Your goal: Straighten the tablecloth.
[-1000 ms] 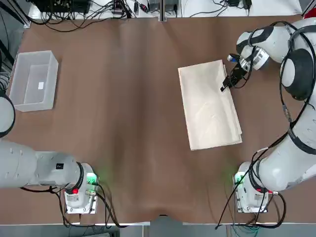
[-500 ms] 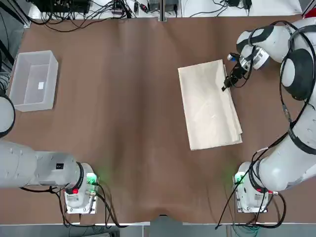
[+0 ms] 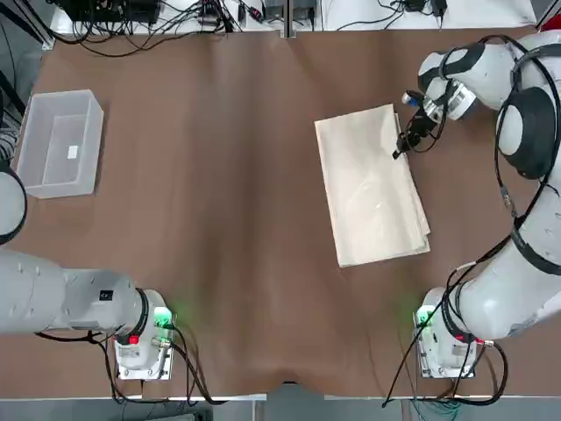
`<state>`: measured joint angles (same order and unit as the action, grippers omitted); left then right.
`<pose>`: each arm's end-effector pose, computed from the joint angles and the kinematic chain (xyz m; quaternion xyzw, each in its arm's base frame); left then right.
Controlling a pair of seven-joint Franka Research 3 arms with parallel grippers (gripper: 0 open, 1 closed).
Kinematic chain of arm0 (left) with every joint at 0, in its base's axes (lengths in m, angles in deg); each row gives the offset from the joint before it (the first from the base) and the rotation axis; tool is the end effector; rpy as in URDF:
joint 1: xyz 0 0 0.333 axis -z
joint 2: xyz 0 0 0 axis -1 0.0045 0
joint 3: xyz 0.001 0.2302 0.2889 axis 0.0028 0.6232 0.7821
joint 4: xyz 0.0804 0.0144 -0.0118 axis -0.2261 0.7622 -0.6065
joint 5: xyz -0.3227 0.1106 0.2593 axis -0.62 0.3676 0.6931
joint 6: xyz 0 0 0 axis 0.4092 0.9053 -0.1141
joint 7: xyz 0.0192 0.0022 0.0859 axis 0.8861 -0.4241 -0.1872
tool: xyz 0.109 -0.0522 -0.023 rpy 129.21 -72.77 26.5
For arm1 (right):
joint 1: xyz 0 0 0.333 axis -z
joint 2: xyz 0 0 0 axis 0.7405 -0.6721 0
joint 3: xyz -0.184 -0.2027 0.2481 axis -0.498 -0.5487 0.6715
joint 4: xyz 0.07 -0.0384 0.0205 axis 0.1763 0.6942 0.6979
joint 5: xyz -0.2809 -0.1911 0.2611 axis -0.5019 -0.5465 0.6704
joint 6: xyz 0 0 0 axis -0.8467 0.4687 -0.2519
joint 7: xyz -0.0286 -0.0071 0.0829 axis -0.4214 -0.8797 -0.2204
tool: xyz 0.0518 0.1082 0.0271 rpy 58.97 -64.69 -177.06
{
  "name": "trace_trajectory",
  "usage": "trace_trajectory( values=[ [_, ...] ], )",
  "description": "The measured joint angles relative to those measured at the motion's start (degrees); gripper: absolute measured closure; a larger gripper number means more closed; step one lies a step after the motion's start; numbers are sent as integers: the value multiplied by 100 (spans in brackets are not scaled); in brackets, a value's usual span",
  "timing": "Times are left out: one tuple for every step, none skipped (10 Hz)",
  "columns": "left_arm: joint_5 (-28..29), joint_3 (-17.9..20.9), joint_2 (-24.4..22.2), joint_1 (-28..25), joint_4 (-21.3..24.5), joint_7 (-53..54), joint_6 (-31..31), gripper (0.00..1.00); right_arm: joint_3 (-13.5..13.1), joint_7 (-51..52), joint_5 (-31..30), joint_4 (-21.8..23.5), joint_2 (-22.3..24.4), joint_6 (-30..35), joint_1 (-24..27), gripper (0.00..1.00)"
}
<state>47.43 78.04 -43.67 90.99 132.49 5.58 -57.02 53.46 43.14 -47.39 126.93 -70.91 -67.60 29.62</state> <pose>0.5598 -0.0003 0.6891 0.9996 0.0114 0.0237 0.0078 0.5439 0.0417 0.1825 -0.9498 -0.1639 0.0854 0.2526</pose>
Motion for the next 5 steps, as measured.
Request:
trace_trajectory(
  values=[
    [0, 0, 0, 0, 0, 0, 0, 3, 1, -70, 0, -20, 0, 6, -52, 96],
    [0, 0, 0, 0, 1, 0, 0, 3, 0, -100, 0, -22, 0, 11, -73, 96],
    [0, 0, 1, 0, 1, 0, 0, 3, 0, -107, 0, -22, 0, 13, -76, 96],
    [0, 0, 1, 0, 1, 0, 0, 3, -3, -108, 0, -22, 0, 14, -76, 94],
    [0, 0, 1, 0, 1, 0, 0, 2, -8, -109, 0, -22, 0, 27, -75, 84]
  ],
)
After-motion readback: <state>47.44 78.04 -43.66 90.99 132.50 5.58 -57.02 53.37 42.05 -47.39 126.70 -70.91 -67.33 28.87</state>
